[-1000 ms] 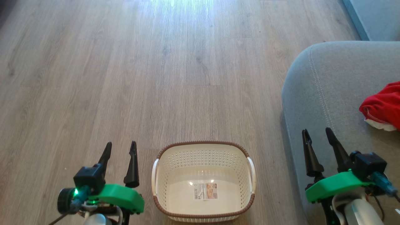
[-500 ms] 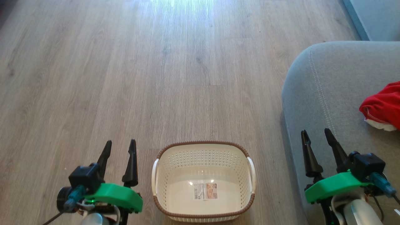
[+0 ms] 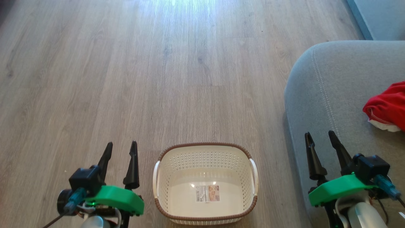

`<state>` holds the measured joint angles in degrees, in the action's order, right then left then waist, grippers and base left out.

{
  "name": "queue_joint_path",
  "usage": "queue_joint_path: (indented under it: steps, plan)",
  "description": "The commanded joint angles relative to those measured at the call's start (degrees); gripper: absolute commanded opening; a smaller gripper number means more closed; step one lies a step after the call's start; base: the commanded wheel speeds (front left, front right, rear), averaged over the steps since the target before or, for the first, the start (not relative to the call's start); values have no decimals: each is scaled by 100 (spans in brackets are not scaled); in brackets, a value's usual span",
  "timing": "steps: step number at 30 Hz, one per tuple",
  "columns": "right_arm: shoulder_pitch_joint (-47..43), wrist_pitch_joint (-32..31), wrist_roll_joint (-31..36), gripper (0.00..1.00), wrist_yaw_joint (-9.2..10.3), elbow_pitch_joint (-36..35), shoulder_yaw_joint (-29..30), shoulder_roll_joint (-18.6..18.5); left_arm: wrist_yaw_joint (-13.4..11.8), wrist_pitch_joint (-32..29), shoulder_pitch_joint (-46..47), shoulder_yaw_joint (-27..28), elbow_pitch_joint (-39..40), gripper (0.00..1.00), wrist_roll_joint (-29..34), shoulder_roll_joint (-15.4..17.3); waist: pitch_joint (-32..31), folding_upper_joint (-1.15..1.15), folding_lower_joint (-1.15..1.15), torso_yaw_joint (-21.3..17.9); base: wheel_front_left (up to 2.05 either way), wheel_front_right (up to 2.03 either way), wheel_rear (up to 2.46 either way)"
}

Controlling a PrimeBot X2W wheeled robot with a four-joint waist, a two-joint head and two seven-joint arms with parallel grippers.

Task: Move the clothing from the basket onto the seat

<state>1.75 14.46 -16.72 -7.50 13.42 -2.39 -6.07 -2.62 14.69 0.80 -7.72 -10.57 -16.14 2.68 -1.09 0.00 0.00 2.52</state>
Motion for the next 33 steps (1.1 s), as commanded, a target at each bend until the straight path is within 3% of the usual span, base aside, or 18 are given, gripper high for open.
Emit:
queue_joint_path:
  steps: [1,13,14,18,33]
  plan:
    - [218,53,-1,100,1,-155,-126,-59,31,31,181,184,171,100,-57,20,-5,0,0,-2,0,0,0]
    - [218,53,-8,100,1,-149,-133,-66,71,31,176,182,145,100,-146,20,-18,0,0,-9,0,0,0]
    - [0,0,-1,0,0,3,-3,0,50,0,0,6,-12,0,-114,0,-18,0,0,-9,0,0,0]
    - [-100,-16,-17,0,0,323,-11,40,46,-12,-110,2,-350,0,-133,-5,-17,0,0,-11,0,0,0]
    - [-39,-251,-863,0,0,294,92,71,155,-250,-35,162,-354,0,-972,-3,-1,0,0,-38,0,0,0]
